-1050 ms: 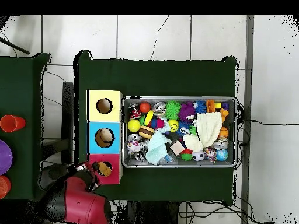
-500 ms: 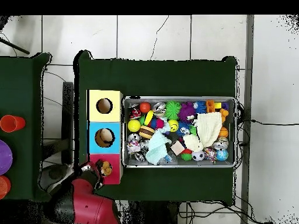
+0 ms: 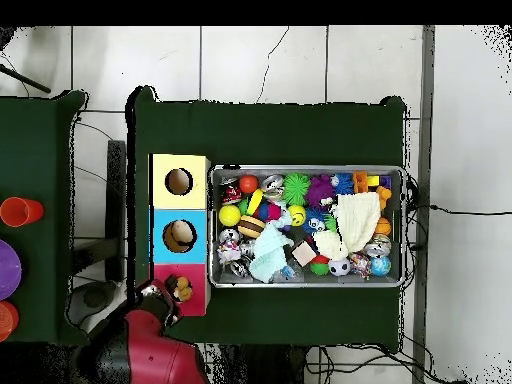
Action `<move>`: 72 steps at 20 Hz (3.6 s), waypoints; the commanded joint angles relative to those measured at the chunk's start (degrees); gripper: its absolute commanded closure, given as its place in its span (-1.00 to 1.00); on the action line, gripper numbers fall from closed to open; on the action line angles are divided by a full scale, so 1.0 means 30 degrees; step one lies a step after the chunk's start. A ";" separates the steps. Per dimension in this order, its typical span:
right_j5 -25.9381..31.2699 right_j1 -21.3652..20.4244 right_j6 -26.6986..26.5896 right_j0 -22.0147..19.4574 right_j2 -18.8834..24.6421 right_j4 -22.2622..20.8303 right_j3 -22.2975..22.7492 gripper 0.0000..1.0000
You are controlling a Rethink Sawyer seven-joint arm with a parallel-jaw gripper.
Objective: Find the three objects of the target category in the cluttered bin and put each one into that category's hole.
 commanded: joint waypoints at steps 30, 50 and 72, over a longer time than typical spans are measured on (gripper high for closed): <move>0.1461 -0.0027 0.1229 -0.1161 0.0314 -0.1378 0.1573 1.00; 0.8314 -0.5524 -0.3892 -0.7876 0.1481 -0.8518 -0.1143 1.00; 0.5583 -0.4839 0.0052 -0.7646 0.2101 -1.3299 -0.0383 -1.00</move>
